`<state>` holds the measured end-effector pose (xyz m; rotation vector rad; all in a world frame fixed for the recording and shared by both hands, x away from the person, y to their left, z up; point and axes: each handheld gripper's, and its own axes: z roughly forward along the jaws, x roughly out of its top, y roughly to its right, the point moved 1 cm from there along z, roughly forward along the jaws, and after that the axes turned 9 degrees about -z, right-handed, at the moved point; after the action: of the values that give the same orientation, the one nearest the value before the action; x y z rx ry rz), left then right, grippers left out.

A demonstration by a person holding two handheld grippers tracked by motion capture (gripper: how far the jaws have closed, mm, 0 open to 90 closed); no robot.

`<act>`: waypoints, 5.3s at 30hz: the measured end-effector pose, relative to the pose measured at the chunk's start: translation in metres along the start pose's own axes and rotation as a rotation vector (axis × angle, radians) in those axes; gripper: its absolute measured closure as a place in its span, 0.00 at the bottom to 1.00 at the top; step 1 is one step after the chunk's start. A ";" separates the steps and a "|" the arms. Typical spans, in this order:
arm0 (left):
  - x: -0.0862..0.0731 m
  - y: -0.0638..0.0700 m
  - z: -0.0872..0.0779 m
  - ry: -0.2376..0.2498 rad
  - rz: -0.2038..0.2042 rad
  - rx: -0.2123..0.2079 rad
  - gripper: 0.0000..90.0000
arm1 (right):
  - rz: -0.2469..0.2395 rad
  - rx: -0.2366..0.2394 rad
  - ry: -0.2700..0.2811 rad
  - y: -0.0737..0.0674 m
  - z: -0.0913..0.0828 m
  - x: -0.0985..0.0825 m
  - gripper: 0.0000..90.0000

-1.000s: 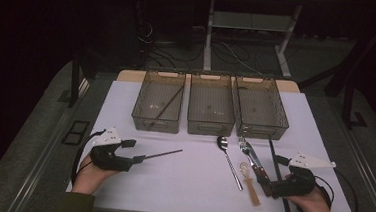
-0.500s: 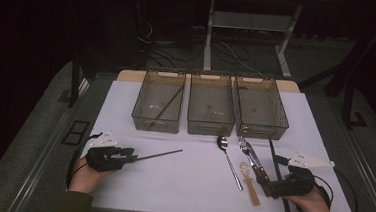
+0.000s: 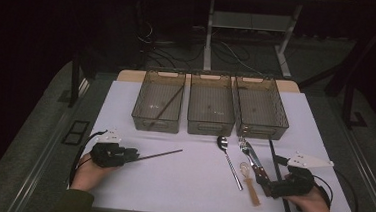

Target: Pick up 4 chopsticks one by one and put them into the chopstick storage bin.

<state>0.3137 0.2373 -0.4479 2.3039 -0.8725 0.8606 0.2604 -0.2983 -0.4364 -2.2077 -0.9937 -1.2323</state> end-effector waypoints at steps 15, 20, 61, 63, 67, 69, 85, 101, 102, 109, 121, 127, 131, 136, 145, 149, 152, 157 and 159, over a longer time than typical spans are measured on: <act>-0.001 -0.001 0.008 -0.060 0.021 -0.025 0.87 | -0.007 -0.003 0.002 0.000 0.000 0.000 0.01; -0.001 -0.001 0.008 -0.066 0.044 -0.023 0.90 | -0.008 -0.003 0.001 0.000 0.000 0.000 0.01; 0.000 0.012 0.009 -0.095 0.036 -0.091 0.95 | -0.005 -0.004 0.003 -0.001 0.000 0.001 0.01; 0.000 0.012 0.008 -0.096 0.032 -0.087 0.95 | -0.004 -0.004 0.002 -0.001 0.000 0.001 0.01; 0.001 0.013 0.006 -0.094 0.026 -0.082 0.95 | -0.002 -0.003 0.007 -0.001 0.001 0.001 0.01; 0.002 0.014 0.006 -0.088 0.026 -0.080 0.95 | -0.003 -0.001 0.008 -0.001 0.001 0.001 0.01; 0.012 0.025 0.001 -0.074 0.012 -0.069 0.95 | -0.019 0.003 -0.010 -0.003 0.007 0.001 0.01; 0.027 0.043 -0.003 -0.027 0.000 -0.088 0.95 | -0.019 0.004 -0.011 -0.003 0.007 0.001 0.01; 0.029 0.044 -0.003 -0.025 0.000 -0.085 0.95 | -0.017 0.004 -0.012 -0.003 0.007 0.001 0.01; 0.036 0.047 -0.003 -0.007 0.011 -0.082 0.95 | -0.017 0.003 -0.012 -0.003 0.007 0.001 0.01; 0.051 0.047 -0.003 0.029 -0.030 -0.055 0.95 | -0.019 0.003 -0.013 -0.003 0.007 0.001 0.01; 0.059 0.044 -0.002 0.039 -0.051 -0.028 0.95 | -0.009 0.001 -0.012 -0.003 0.007 0.002 0.01; 0.064 0.042 0.000 0.043 -0.054 -0.022 0.95 | -0.014 0.003 -0.011 -0.003 0.007 0.002 0.01; 0.074 0.038 0.000 0.063 -0.065 -0.007 0.95 | -0.011 0.002 -0.011 -0.003 0.006 0.002 0.01; 0.092 0.027 0.004 0.097 -0.087 0.023 0.95 | -0.012 0.000 -0.009 -0.002 0.006 0.002 0.01; 0.100 0.021 0.007 0.098 -0.095 0.032 0.95 | -0.012 -0.002 -0.006 -0.002 0.006 0.001 0.01; 0.106 0.016 0.009 0.101 -0.101 0.043 0.95 | -0.010 -0.006 -0.003 -0.001 0.005 0.001 0.01; 0.120 0.007 0.012 0.111 -0.120 0.064 0.95 | -0.010 -0.005 -0.002 -0.002 0.005 0.001 0.01; 0.126 0.005 0.012 0.108 -0.119 0.072 0.95 | -0.009 -0.004 -0.001 -0.002 0.005 0.002 0.01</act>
<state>0.3894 0.1780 -0.3651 2.3202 -0.6613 0.9689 0.2622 -0.2934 -0.4376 -2.2099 -1.0037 -1.2384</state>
